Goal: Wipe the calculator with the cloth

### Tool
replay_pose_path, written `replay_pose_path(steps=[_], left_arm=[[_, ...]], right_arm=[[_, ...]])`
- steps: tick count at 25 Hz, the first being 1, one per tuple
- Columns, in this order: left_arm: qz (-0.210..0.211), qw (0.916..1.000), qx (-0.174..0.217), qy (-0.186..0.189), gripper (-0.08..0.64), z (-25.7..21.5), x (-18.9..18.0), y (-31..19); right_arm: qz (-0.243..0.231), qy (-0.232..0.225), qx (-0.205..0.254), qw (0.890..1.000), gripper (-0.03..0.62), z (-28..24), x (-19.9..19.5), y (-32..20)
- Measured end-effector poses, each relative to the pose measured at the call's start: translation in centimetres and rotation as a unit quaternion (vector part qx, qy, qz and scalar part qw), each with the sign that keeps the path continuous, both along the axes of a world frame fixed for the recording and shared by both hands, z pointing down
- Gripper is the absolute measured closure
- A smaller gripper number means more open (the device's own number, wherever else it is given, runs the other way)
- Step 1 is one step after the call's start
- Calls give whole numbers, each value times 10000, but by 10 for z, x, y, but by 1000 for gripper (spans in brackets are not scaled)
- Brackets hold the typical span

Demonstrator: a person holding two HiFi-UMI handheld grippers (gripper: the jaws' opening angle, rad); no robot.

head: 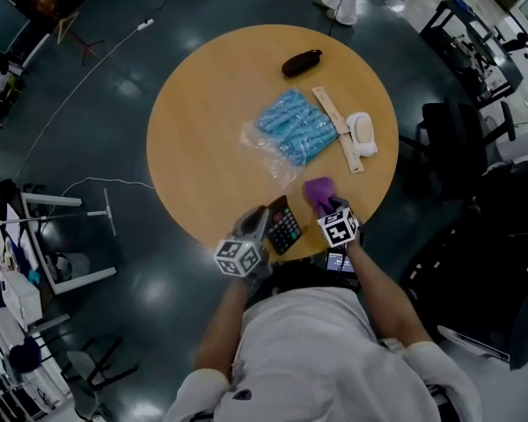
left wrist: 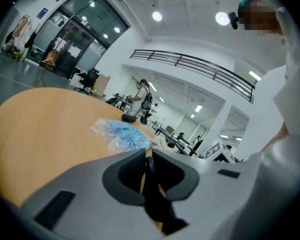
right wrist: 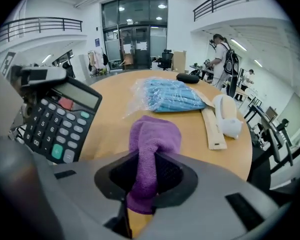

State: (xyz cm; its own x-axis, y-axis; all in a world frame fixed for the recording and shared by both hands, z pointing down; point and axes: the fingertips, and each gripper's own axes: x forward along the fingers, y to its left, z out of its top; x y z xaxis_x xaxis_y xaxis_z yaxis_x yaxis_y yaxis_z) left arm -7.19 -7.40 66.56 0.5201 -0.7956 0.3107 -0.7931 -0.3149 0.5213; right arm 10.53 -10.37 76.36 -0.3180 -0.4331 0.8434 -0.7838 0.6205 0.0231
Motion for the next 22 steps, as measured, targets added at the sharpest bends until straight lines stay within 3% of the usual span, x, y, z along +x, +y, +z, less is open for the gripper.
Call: replay_pose_path(steps=[5,16,22], left_arm=[[-321,9982,-481,149,517,32,-19,6],[-407,9974,-551,220,517,35,-27,2],[-479,9963,-673,256,517,45,-32,1]], right_arm=[[-59,114,-185,9997,508,13,-4,8],[-174,527,-513,9971,508,43,-2,11],[-241,382,-547,9975,475,38,-5,8]])
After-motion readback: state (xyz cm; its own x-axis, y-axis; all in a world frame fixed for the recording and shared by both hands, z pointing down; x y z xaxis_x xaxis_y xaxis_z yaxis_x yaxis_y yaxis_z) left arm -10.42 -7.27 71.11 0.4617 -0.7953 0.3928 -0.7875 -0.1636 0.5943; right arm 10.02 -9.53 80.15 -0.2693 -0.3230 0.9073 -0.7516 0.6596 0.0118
